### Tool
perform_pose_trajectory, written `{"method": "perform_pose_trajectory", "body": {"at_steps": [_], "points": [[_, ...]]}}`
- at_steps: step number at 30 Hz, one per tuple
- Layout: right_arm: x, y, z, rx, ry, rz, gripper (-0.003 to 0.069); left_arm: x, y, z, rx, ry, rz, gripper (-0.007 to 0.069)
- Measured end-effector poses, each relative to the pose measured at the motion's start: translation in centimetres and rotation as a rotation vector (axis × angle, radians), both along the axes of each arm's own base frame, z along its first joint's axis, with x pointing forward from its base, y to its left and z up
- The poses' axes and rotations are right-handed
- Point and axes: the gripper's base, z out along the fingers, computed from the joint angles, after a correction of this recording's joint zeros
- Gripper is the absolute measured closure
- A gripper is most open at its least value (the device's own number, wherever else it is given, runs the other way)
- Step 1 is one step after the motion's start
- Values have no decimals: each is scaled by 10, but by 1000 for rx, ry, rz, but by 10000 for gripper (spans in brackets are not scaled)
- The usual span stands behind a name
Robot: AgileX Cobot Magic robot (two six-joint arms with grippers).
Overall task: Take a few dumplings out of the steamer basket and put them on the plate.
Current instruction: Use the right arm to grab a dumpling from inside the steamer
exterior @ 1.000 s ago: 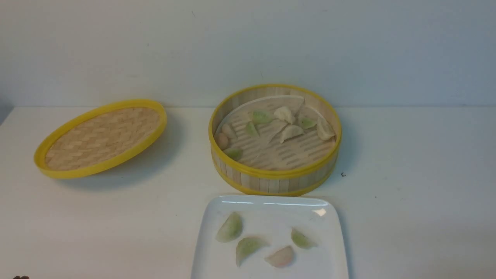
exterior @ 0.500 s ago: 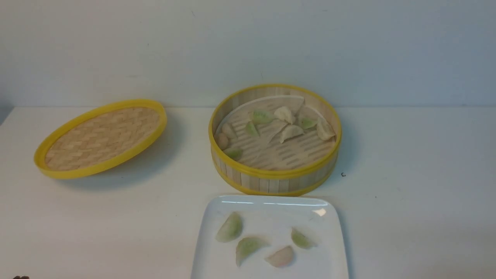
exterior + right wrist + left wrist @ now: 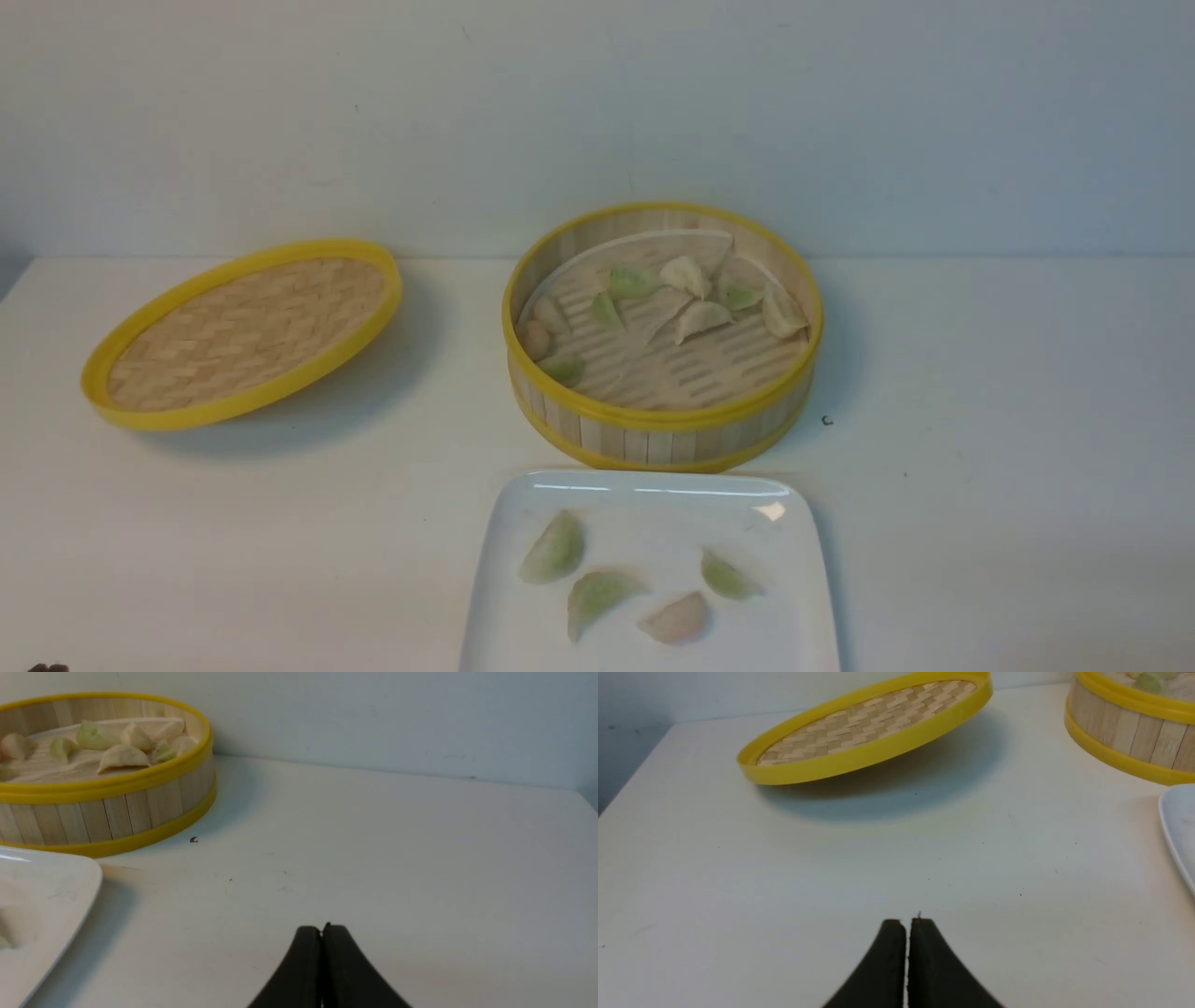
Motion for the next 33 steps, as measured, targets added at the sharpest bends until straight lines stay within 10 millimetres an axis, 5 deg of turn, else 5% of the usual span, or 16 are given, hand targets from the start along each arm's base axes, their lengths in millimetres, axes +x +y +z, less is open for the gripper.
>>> {"method": "perform_pose_trajectory", "body": {"at_steps": [5,12,15,23,28,33], "points": [[1,3,2,186,-33,-7,673,3,-2,11,-194,-123,21,630],[3,0,22,965,-200,-81,673,4,-2,27,-708,-269,85,630],[2,-3,25,1097,-241,-109,673,4,-2,29,-811,-279,97,630],[2,-6,31,1160,-278,-124,673,1,12,48,-967,-504,175,630],[-11,7,85,886,-306,63,673,-8,5,100,-835,-548,61,631],[0,22,139,600,-145,185,672,12,-13,147,-555,-236,-57,631]]}}
